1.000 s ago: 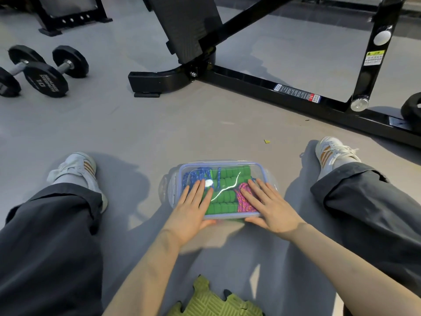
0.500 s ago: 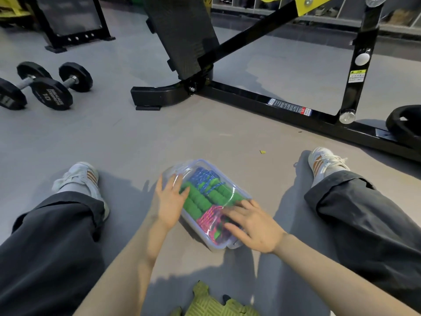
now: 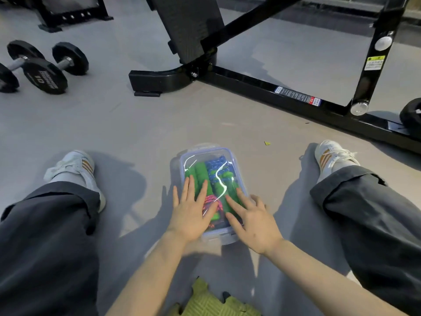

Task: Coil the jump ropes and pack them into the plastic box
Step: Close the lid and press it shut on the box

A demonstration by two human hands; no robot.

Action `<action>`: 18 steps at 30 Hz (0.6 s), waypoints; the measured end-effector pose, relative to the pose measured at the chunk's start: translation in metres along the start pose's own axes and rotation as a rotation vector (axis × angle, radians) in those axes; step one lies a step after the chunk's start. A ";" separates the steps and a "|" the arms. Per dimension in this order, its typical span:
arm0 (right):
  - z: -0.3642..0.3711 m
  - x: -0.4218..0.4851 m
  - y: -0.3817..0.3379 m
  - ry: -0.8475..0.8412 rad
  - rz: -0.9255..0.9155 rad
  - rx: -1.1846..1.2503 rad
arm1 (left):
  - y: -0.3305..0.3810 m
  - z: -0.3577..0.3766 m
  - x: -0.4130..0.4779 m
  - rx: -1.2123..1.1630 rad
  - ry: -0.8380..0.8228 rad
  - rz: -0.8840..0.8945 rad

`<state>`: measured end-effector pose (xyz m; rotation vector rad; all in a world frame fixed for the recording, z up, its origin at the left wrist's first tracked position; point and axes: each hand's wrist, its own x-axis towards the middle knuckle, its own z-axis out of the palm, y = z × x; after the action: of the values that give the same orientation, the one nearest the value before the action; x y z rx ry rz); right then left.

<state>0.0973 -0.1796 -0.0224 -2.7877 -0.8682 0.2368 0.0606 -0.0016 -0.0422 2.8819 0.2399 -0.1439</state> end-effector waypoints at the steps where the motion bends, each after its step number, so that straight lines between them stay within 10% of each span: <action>1: -0.006 0.001 -0.003 0.032 -0.037 -0.078 | -0.002 -0.004 0.002 0.029 -0.009 0.029; 18: 0.008 0.067 0.014 0.001 -0.086 -0.029 | 0.038 0.018 0.005 0.049 0.149 0.010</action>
<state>0.1581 -0.1513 -0.0400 -2.7682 -0.9962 0.2103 0.0704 -0.0418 -0.0512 2.9449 0.2524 0.0678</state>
